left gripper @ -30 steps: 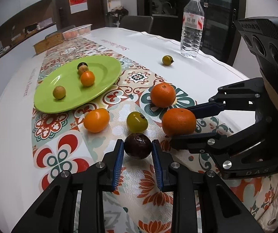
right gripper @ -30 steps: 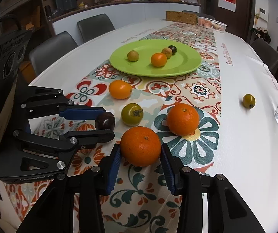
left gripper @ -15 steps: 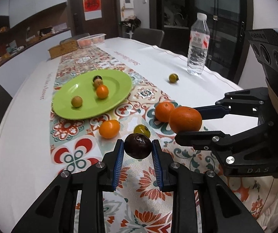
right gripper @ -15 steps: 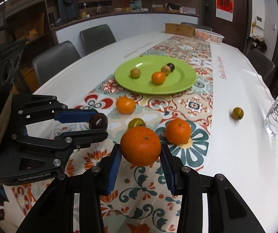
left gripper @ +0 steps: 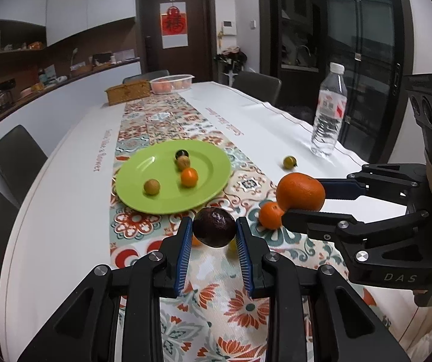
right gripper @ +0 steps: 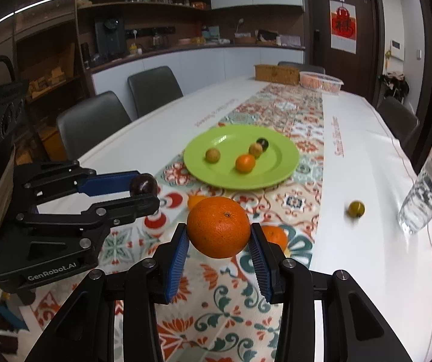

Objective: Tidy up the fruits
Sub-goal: 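Carry plum in left tool and orange in right tool toward plate, then open left tool releasing plum on plate while right tool releases orange, then withdraw both tools from plate toward the remaining fruits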

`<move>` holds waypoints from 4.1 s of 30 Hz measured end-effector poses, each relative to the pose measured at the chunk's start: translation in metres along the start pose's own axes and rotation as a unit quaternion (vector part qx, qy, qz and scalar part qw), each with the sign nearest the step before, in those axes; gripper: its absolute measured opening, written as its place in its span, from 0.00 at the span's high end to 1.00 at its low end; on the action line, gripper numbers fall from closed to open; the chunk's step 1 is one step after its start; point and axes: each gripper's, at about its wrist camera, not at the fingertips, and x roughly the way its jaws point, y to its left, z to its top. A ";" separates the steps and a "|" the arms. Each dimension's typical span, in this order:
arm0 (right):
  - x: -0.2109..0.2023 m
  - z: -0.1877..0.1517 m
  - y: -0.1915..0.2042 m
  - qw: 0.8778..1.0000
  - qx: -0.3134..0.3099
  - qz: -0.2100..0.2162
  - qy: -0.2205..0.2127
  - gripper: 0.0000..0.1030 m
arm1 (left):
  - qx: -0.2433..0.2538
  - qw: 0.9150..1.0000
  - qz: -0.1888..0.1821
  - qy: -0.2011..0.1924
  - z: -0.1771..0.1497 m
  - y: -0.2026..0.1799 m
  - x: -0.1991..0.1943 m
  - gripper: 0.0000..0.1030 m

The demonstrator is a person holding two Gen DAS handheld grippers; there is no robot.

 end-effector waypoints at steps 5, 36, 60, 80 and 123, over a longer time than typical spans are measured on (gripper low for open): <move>0.000 0.014 -0.002 1.000 -0.001 -0.001 -0.015 0.60 | -0.009 1.000 0.014 -0.009 0.009 0.006 -0.001 0.72; 0.083 0.110 -0.029 1.000 -0.019 0.008 0.006 0.60 | -0.053 0.998 0.039 0.006 0.081 0.079 0.060 0.72; 0.197 0.119 -0.047 0.995 -0.018 0.026 0.094 0.60 | -0.081 0.991 0.014 0.102 0.071 0.134 0.177 0.72; 0.147 0.114 -0.039 0.998 -0.028 0.009 0.049 0.51 | -0.062 0.991 0.095 0.071 0.069 0.114 0.112 0.57; -0.020 0.034 -0.030 0.998 -0.035 -0.030 -0.031 0.32 | -0.070 0.989 0.129 -0.017 0.020 -0.012 -0.023 0.22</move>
